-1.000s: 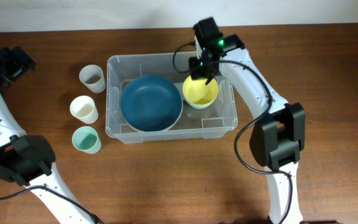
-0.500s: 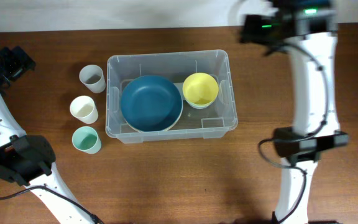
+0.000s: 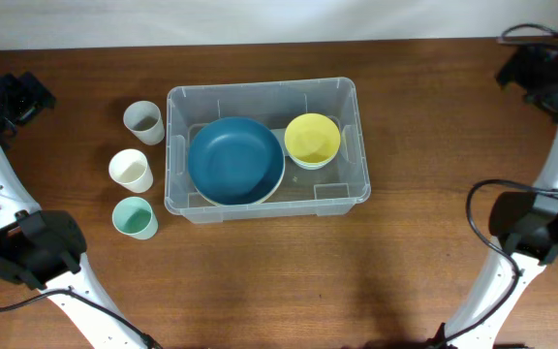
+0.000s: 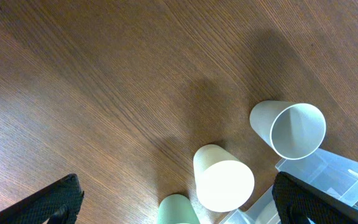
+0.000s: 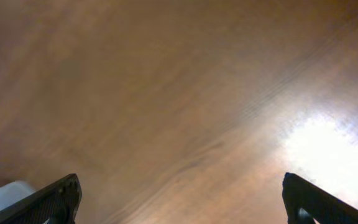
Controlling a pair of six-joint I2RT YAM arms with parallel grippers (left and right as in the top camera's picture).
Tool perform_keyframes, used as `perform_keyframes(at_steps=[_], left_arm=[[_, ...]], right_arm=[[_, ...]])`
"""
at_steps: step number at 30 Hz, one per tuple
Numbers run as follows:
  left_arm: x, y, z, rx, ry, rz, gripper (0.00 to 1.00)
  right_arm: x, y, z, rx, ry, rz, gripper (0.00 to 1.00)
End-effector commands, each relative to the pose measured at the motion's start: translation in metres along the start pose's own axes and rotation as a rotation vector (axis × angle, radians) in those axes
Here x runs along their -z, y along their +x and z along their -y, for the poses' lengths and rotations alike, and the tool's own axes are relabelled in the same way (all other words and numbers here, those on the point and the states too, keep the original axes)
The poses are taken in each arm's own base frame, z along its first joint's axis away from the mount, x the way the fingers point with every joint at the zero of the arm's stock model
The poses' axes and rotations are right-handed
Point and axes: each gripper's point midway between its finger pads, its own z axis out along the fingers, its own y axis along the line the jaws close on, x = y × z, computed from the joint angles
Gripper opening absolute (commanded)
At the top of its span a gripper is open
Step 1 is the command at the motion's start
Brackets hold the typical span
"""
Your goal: Pack container
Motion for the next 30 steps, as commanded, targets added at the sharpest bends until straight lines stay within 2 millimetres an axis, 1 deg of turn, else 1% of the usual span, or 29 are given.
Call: perform_keyframes(at_steps=[1,4,6,17,19,20,21,23,24,25,30], left_arm=[[0.001,0.000,-0.002,0.016,-0.005,0.003,1.00],[0.001,0.000,-0.002,0.016,-0.005,0.003,0.99],[0.001,0.000,-0.002,0.016,-0.005,0.003,0.99],[0.001,-0.001,0.000,0.016,0.003,0.005,0.99],[0.002,-0.011,0.005,0.048,0.029,0.046,0.99],[0.002,-0.013,0.008,0.054,0.046,0.049,0.99],[0.002,-0.009,0.010,0.054,0.061,0.030,0.99],[0.002,0.006,0.016,0.057,0.097,-0.037,1.00],[0.002,0.009,0.021,0.048,0.126,-0.050,0.99],[0.003,0.010,0.025,0.048,0.147,-0.058,0.99],[0.003,0.008,0.026,0.059,0.154,-0.050,0.99]], right_arm=[[-0.014,0.004,0.021,-0.045,0.037,-0.056,0.99],[-0.023,0.006,0.033,-0.065,0.057,-0.087,0.99],[-0.026,0.007,0.037,-0.071,0.062,-0.097,0.99],[-0.026,0.006,0.039,-0.076,0.064,-0.097,0.99],[-0.026,0.006,0.039,-0.076,0.064,-0.097,0.99],[-0.026,0.006,0.039,-0.076,0.064,-0.097,0.99],[-0.026,0.006,0.039,-0.076,0.064,-0.097,0.99],[-0.026,0.006,0.039,-0.076,0.064,-0.097,0.99],[-0.026,0.006,0.038,-0.076,0.063,-0.097,0.99],[-0.026,0.006,0.039,-0.076,0.064,-0.097,0.99],[-0.026,0.006,0.039,-0.076,0.064,-0.097,0.99]])
